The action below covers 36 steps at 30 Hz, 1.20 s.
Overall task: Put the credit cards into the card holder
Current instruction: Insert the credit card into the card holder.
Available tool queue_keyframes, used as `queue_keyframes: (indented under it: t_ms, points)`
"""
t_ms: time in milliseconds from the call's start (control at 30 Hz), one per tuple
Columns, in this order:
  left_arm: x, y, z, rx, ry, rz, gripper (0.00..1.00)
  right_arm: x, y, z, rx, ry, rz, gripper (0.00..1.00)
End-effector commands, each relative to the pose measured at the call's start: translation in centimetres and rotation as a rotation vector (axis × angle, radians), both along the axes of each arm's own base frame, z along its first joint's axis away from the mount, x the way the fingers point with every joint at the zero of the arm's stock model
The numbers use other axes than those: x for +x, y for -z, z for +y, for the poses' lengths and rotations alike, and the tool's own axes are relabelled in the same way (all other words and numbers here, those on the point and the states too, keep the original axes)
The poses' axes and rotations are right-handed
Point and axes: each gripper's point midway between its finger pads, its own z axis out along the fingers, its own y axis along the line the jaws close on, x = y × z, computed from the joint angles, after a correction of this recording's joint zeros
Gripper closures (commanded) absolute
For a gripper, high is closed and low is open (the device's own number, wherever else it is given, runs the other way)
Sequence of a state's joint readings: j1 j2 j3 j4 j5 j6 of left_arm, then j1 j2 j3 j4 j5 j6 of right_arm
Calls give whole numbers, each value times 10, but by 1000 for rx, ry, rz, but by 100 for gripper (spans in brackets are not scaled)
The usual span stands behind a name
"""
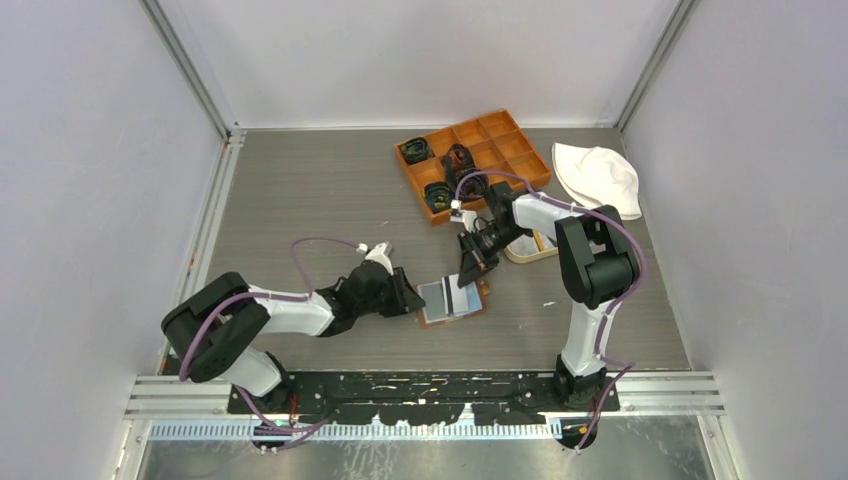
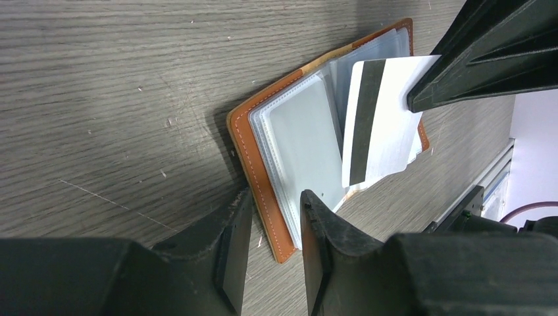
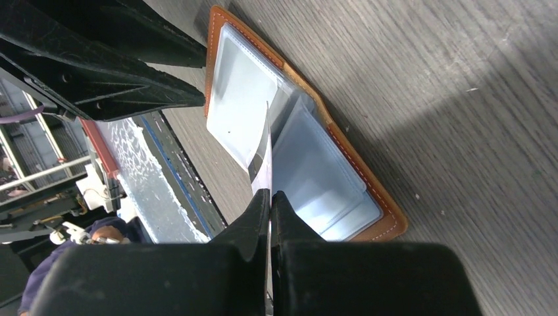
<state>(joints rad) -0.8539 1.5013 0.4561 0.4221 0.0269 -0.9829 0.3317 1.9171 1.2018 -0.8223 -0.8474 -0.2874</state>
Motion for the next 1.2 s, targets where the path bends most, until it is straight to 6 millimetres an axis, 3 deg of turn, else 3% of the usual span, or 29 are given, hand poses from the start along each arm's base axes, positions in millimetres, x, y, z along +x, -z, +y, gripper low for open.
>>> queue_keyframes:
  t_ms: [0,1167]
  points:
    - [4,-6,-5,-10,27,-22,66,9,-1,1,-16,44,-16,99]
    - [-7,-6,-8,-16,78,15,67,-3,9,-2,-99,51,59,99]
